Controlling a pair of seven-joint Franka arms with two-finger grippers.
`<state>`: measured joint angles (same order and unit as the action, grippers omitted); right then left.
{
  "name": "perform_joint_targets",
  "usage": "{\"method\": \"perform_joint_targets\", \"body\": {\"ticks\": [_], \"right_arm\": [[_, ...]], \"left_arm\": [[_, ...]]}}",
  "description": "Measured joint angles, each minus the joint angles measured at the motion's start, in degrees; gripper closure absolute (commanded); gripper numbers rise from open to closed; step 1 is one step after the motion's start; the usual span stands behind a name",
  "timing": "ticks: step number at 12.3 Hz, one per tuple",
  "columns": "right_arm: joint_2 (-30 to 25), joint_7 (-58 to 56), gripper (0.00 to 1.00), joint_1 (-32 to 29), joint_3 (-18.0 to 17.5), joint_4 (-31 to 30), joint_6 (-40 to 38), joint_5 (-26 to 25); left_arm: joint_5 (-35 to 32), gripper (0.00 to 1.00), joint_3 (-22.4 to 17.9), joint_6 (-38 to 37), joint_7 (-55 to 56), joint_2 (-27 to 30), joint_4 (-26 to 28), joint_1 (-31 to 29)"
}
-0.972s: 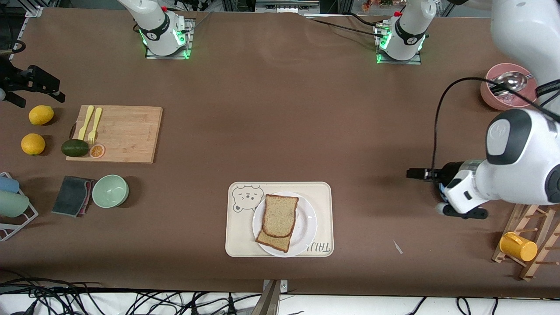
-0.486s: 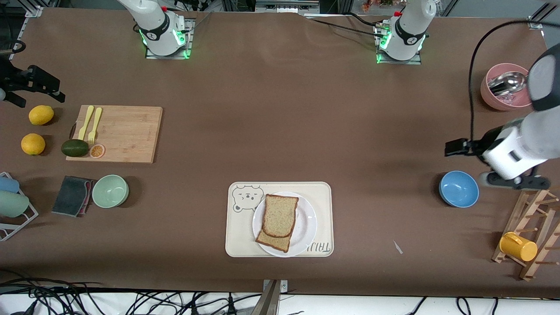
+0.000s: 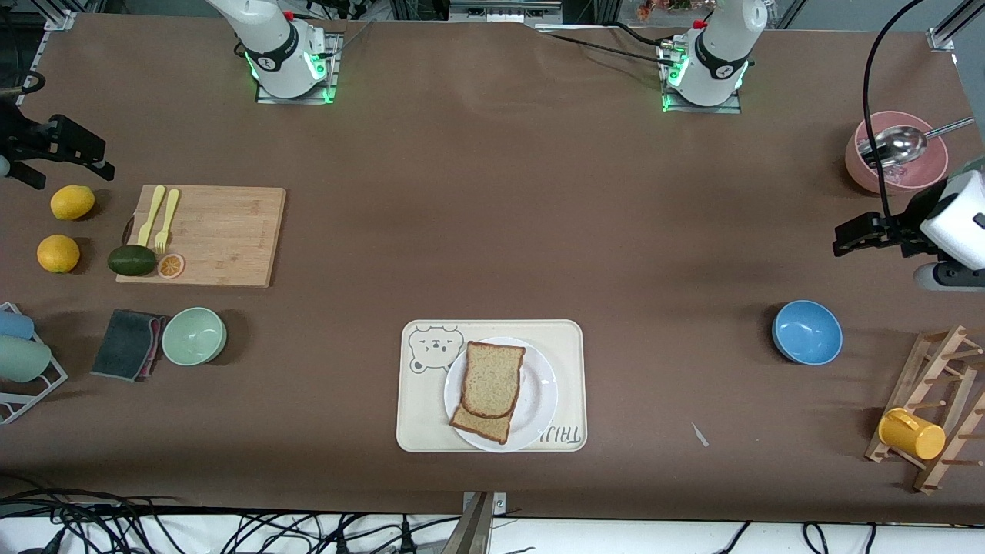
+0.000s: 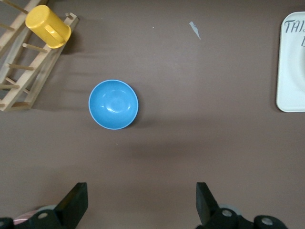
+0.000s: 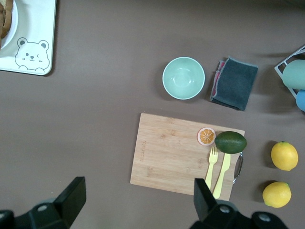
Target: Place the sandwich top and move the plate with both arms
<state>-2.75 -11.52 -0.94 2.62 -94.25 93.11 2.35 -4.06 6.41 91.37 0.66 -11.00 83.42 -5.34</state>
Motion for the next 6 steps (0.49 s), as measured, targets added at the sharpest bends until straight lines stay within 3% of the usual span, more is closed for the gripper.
{"method": "perform_joint_targets", "body": {"ticks": [4,6], "right_arm": [[0.0,0.0,0.0,0.0,0.0,0.0,0.0,0.0],[0.0,0.0,0.0,0.0,0.0,0.0,0.0,0.0]], "left_arm": [[-0.2,0.0,0.0,5.0,-0.4,7.0,11.2,0.1],[2.6,0.0,-2.6,5.6,-4.7,9.2,13.5,0.4]]}}
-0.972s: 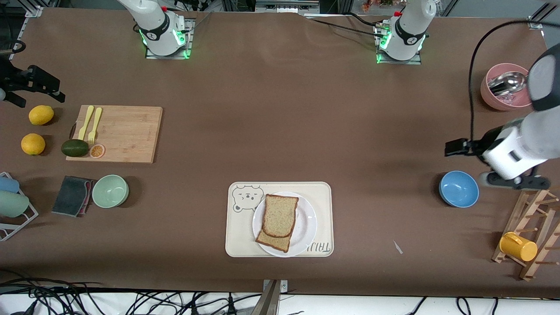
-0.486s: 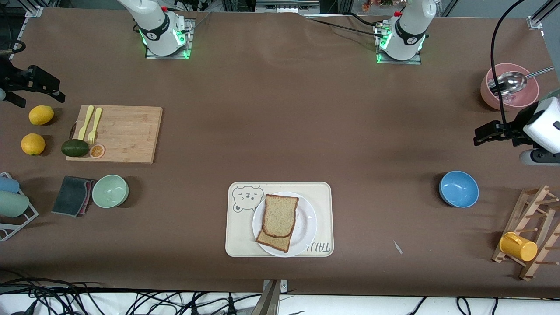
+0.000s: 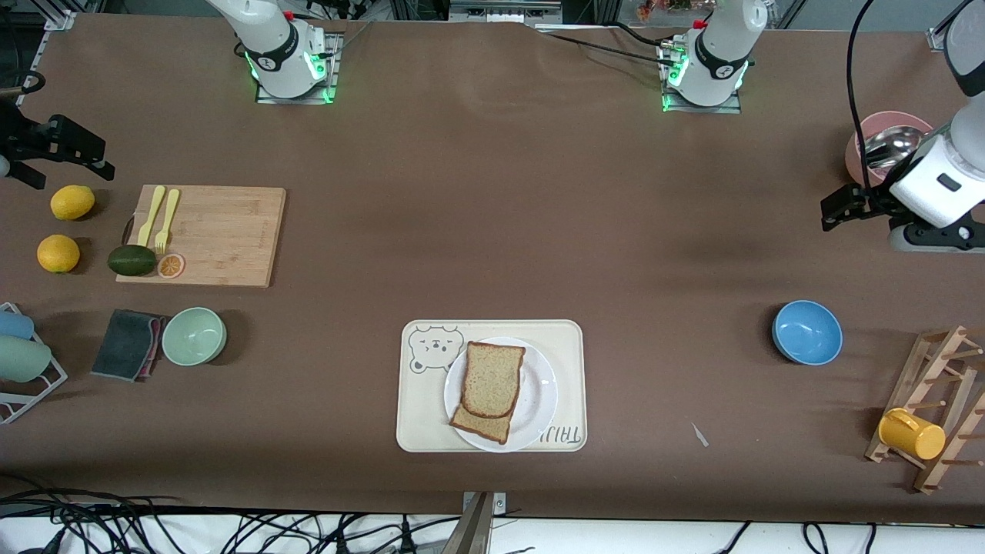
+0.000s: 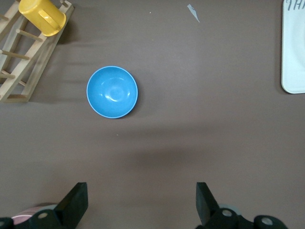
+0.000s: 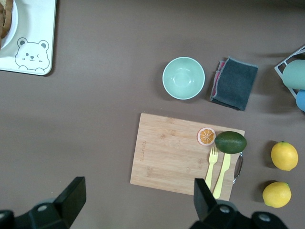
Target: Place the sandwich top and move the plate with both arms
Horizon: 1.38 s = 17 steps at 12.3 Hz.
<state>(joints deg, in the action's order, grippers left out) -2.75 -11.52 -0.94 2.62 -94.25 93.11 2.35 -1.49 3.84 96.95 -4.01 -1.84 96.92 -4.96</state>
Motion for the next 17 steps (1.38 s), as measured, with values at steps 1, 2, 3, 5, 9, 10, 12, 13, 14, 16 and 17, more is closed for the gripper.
{"method": "perform_joint_targets", "body": {"ticks": [1,2,3,5,9,10,12,13,14,16,17], "right_arm": [[0.0,0.0,0.0,0.0,0.0,0.0,0.0,0.0],[0.0,0.0,0.0,0.0,0.0,0.0,0.0,0.0],[0.0,0.0,0.0,0.0,0.0,0.0,0.0,0.0],[0.0,0.0,0.0,0.0,0.0,0.0,0.0,0.0],[0.0,0.0,0.0,0.0,0.0,0.0,0.0,0.0],[0.0,0.0,0.0,0.0,0.0,0.0,0.0,0.0],[0.0,0.0,0.0,0.0,0.0,0.0,0.0,0.0],[0.0,0.0,0.0,0.0,0.0,0.0,0.0,0.0],[0.0,0.0,0.0,0.0,0.0,0.0,0.0,0.0],[0.0,0.0,0.0,0.0,0.0,0.0,0.0,0.0],[0.0,0.0,0.0,0.0,0.0,0.0,0.0,0.0]], "left_arm": [[1.5,0.0,-2.0,-0.1,-2.5,0.8,0.3,0.1],[2.2,0.0,-3.3,-0.2,-4.0,1.5,0.5,0.1],[2.4,0.0,-3.7,-0.3,-4.4,1.9,0.7,0.2],[2.4,0.0,-3.7,-0.3,-4.3,2.2,0.8,1.6],[2.3,0.0,-3.8,-1.7,-4.2,2.4,0.7,3.2],[2.2,0.0,-4.2,-2.1,-4.2,2.5,0.5,3.5],[1.9,0.0,-7.0,-2.6,-4.2,2.9,0.5,6.4],[1.9,0.0,-7.6,-2.6,-4.2,3.0,0.5,7.2],[1.9,0.0,-7.6,-2.7,-4.2,3.0,0.5,7.4],[1.9,0.0,-7.7,-2.7,-4.2,3.0,0.5,7.4],[1.9,0.0,-7.7,-2.7,-4.2,3.0,0.5,7.4]]}}
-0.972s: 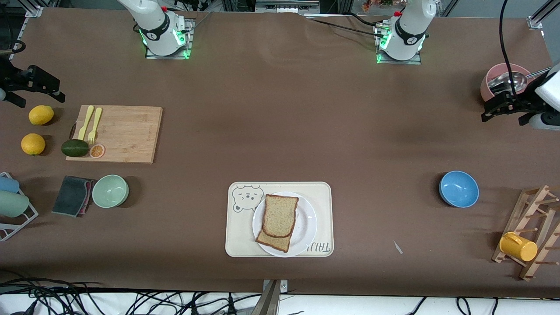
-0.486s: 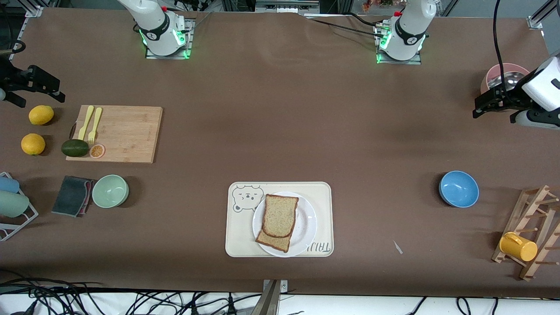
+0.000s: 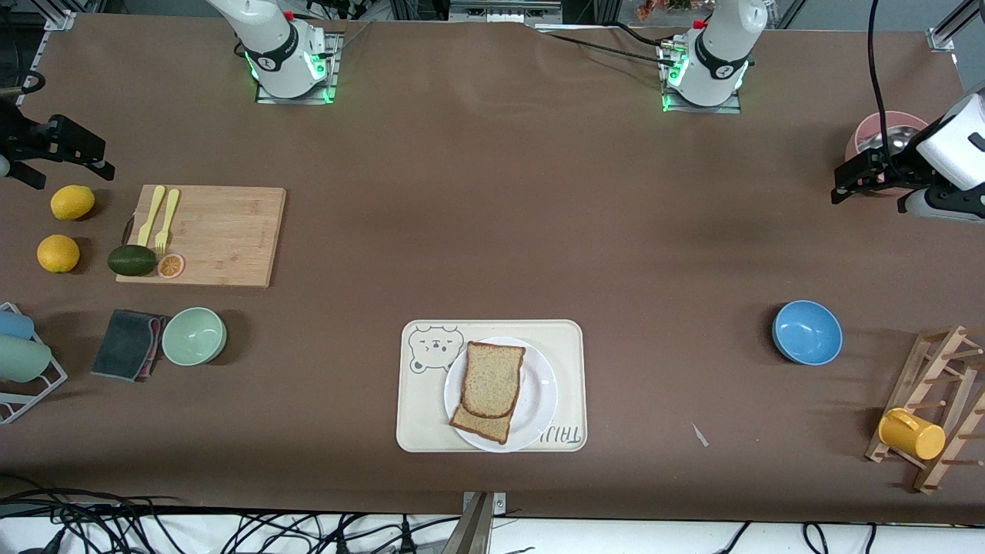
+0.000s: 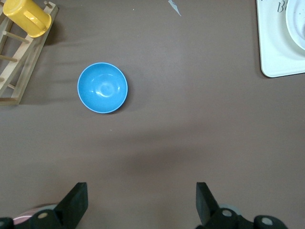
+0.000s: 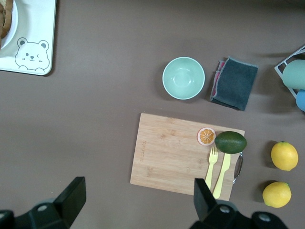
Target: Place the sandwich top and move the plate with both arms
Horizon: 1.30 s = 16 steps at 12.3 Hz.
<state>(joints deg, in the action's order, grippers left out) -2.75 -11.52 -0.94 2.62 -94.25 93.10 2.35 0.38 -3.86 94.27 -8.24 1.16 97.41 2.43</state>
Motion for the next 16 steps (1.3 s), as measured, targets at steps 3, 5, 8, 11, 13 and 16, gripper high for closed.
{"method": "perform_joint_targets", "body": {"ticks": [3,5,8,11,13,16], "right_arm": [[0.0,0.0,0.0,0.0,0.0,0.0,0.0,-0.1],[0.0,0.0,0.0,0.0,0.0,0.0,0.0,-1.1],[0.0,0.0,0.0,0.0,0.0,0.0,0.0,-1.4],[0.0,0.0,0.0,0.0,0.0,0.0,0.0,-1.5],[0.0,0.0,0.0,0.0,0.0,0.0,0.0,-1.5],[0.0,0.0,0.0,0.0,0.0,0.0,0.0,-1.5]], "left_arm": [[0.0,0.0,-0.4,0.0,0.0,0.0,0.0,0.0],[0.0,0.0,-0.6,0.0,0.2,0.0,-0.4,0.0],[0.0,0.0,-0.6,0.1,0.8,-0.1,-2.0,0.0],[0.0,0.0,-0.8,-0.1,0.9,-0.3,-2.4,0.0],[0.0,0.0,-0.6,-0.7,0.9,-0.4,-2.4,0.0],[0.0,0.0,-0.6,-0.9,0.9,-0.6,-2.4,0.0]]}}
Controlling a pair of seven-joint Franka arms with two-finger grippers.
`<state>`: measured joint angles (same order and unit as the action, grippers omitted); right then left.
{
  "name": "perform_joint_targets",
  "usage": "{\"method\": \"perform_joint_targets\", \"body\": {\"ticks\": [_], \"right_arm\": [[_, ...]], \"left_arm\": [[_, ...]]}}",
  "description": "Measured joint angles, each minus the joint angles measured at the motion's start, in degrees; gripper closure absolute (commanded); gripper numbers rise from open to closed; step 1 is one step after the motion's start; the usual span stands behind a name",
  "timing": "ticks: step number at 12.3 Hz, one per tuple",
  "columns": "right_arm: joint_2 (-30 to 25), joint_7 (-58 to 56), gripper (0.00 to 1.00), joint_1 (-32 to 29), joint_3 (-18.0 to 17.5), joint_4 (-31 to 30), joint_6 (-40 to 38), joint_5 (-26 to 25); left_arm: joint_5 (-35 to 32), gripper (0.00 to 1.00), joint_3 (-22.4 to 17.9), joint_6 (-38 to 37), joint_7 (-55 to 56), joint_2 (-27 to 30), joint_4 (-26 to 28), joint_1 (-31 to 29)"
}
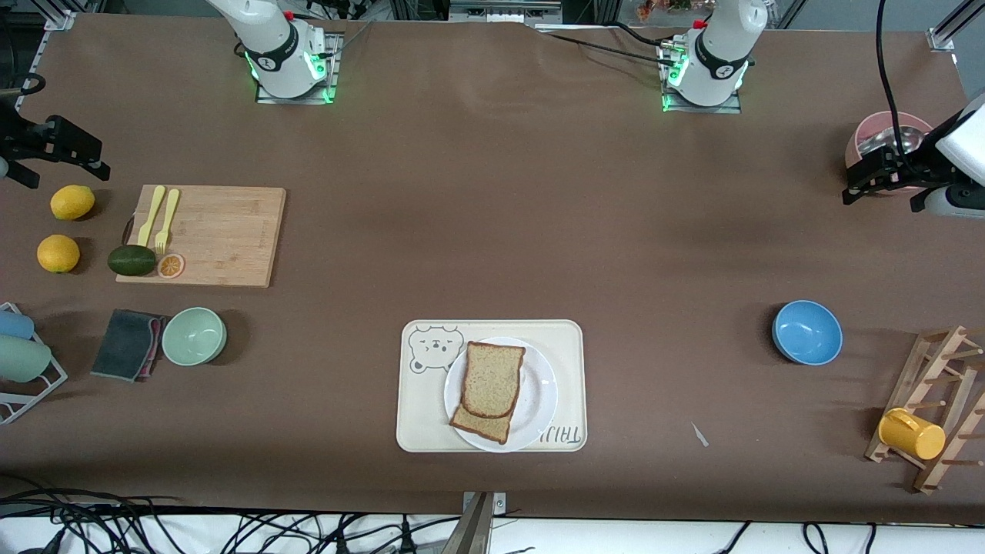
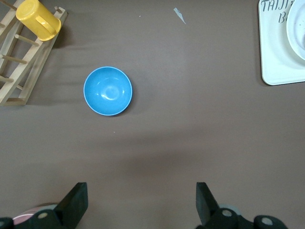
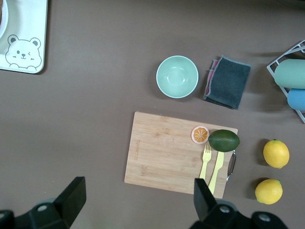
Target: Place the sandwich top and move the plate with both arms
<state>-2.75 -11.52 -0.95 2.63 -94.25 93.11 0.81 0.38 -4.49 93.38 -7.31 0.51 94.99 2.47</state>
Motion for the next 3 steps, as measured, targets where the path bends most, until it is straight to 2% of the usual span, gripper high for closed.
{"method": "perform_joint_targets", "body": {"ticks": [3], "right_arm": [[0.0,0.0,0.0,0.0,0.0,0.0,0.0,0.0]], "left_arm": [[0.0,0.0,0.0,-0.1,0.0,0.0,-0.1,0.0]]}}
